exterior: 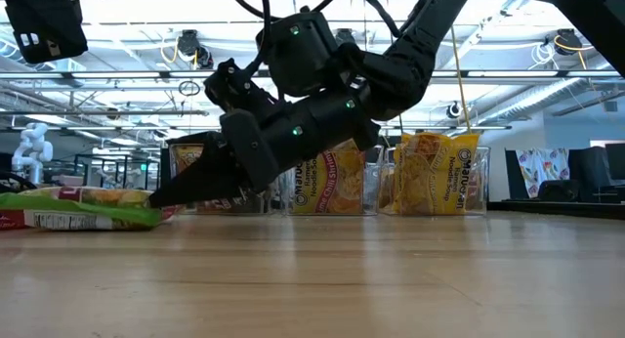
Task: Sort Maruchan noodles
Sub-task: Put the green noodle pack into the middle transparent bin
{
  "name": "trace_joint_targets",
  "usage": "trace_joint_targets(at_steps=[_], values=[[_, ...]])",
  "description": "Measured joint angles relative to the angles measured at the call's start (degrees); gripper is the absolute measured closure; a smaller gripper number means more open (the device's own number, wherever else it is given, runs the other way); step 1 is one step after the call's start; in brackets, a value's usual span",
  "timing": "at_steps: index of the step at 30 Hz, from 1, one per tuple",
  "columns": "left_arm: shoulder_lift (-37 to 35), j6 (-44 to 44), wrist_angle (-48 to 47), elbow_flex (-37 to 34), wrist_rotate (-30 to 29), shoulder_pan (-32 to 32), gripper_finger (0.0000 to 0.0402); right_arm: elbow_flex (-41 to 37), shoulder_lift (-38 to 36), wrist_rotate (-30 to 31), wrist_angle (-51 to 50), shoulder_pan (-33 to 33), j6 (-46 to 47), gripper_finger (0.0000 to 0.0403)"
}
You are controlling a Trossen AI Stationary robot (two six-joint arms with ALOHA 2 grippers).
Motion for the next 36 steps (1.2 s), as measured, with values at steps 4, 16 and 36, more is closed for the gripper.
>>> trace_joint_targets(at_steps=[4, 16, 36], values=[[0.00, 0.00, 0.00, 0.00, 0.00, 0.00, 0.0373, 0.00, 0.00, 0.09, 0.23, 0.00, 0.00, 0.0401], [0.00, -0.27, 0.00, 0.00, 0.11, 0.00, 0.0373, -0.02, 0.00, 0.10, 3.45, -0.08, 0.02, 0.0403], [0.00, -2.23, 0.04, 0.00, 8.77, 0.00, 0.0392, -0.02, 0.00, 0.00, 3.46, -0.13, 0.02, 0.0403]])
